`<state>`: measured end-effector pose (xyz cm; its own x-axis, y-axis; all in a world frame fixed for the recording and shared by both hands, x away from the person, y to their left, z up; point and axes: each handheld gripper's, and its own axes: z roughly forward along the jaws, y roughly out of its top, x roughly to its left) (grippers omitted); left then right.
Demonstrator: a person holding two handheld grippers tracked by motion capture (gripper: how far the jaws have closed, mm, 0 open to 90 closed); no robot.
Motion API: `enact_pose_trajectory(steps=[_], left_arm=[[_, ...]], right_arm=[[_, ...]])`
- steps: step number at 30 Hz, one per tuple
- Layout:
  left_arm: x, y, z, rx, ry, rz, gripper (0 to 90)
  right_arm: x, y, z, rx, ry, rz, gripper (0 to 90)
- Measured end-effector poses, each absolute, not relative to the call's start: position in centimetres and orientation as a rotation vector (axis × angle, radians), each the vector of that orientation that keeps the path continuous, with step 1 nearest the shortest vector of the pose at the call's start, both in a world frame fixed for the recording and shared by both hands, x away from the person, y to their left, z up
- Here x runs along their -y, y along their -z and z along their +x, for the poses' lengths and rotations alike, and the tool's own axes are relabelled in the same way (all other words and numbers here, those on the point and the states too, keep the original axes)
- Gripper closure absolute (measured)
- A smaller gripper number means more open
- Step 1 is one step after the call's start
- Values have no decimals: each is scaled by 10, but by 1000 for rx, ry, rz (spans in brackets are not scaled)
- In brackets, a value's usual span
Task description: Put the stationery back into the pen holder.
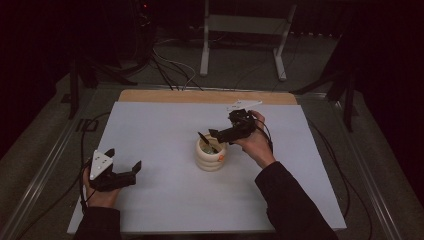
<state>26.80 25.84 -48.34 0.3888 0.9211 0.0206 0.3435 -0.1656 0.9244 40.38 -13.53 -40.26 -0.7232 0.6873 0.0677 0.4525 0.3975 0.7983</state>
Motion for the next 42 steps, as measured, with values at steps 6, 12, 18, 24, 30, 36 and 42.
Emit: enact_pose_trajectory(steps=[6,12,18,24,30,36,42], left_arm=[[-258,483,268,-1119,-774,1713,1],[-258,483,268,-1121,-774,1712,1],[-258,484,268,-1121,-774,1713,1],[-258,483,268,-1121,-774,1714,1],[-258,484,268,-1121,-773,1713,1],[-258,483,268,-1122,-773,1713,1],[-258,484,268,-1121,-772,1714,1]], right_arm=[[140,403,404,-2391,-1219,1007,0],[143,404,404,-2401,-1200,1015,0],[145,406,403,-2408,-1181,1027,0],[149,408,402,-2418,-1158,1039,0],[154,409,401,-2422,-1145,1051,0],[158,410,399,-2428,-1128,1058,0],[165,412,397,-2432,-1114,1072,0]])
